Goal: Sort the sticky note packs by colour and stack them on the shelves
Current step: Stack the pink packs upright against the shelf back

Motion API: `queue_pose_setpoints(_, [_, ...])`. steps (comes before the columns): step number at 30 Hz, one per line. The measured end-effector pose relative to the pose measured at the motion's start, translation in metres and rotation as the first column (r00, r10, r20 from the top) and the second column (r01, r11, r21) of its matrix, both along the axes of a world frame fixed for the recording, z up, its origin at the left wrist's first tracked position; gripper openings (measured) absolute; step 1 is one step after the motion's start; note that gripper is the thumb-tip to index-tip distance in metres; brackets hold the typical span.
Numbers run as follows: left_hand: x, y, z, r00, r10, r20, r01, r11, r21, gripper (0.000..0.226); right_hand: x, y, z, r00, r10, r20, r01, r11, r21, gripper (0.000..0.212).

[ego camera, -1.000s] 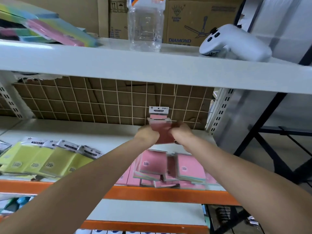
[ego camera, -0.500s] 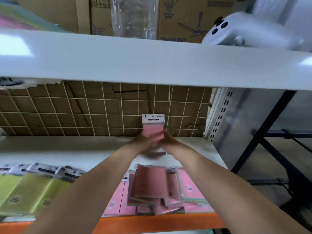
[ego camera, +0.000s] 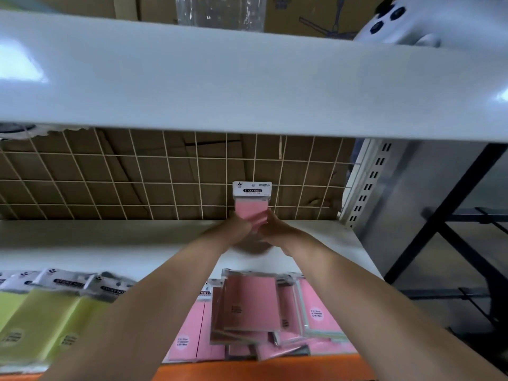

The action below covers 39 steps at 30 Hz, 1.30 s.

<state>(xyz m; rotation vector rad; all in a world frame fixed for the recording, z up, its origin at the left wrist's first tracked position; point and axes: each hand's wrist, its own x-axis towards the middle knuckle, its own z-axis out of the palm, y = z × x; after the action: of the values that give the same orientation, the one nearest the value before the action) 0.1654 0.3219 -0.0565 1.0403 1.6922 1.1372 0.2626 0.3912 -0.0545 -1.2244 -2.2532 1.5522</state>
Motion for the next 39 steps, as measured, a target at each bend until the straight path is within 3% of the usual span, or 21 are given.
queue_pose_setpoints(6, [-0.006, -0.001, -0.013, 0.996, 0.072, -0.044, -0.079, 0.981, -0.175, 0.031, 0.002, 0.001, -0.003, 1.000, -0.008, 0.002, 0.008, 0.999, -0.054, 0.059])
queue_pose_setpoints(10, [-0.002, -0.014, -0.001, 0.959, 0.196, -0.206, -0.253, 0.919, -0.304, 0.062, 0.010, 0.001, -0.001, 0.998, -0.047, 0.047, 0.048, 0.998, -0.028, 0.066])
queue_pose_setpoints(14, [0.001, -0.028, 0.015, 0.938, 0.191, -0.288, -0.289, 0.892, -0.349, 0.057, 0.026, 0.002, 0.007, 0.990, -0.071, 0.119, 0.069, 0.997, 0.019, 0.066])
queue_pose_setpoints(16, [0.006, -0.038, 0.027, 0.917, 0.156, -0.366, -0.293, 0.887, -0.357, 0.048, 0.031, -0.001, 0.012, 0.988, -0.070, 0.136, 0.066, 0.997, 0.032, 0.047])
queue_pose_setpoints(19, [0.014, -0.053, 0.036, 0.856, 0.070, -0.512, -0.293, 0.882, -0.369, 0.024, 0.037, -0.009, 0.016, 0.978, -0.017, 0.208, -0.020, 0.984, 0.175, 0.007])
queue_pose_setpoints(23, [0.025, -0.086, 0.037, 0.782, 0.017, -0.624, -0.306, 0.881, -0.360, 0.024, 0.055, -0.028, 0.023, 0.948, 0.058, 0.313, -0.171, 0.922, 0.347, 0.014])
queue_pose_setpoints(26, [0.035, -0.109, 0.037, 0.770, 0.018, -0.638, -0.305, 0.889, -0.343, 0.026, 0.072, -0.041, 0.029, 0.932, 0.062, 0.358, -0.219, 0.883, 0.415, 0.027])
queue_pose_setpoints(32, [0.060, -0.144, 0.040, 0.767, 0.033, -0.640, -0.281, 0.915, -0.290, 0.031, 0.098, -0.067, 0.038, 0.901, 0.075, 0.426, -0.313, 0.793, 0.523, 0.029])
queue_pose_setpoints(39, [0.069, -0.145, 0.037, 0.773, 0.036, -0.633, -0.269, 0.923, -0.276, 0.029, 0.095, -0.082, 0.042, 0.839, 0.120, 0.531, -0.428, 0.748, 0.507, 0.032])
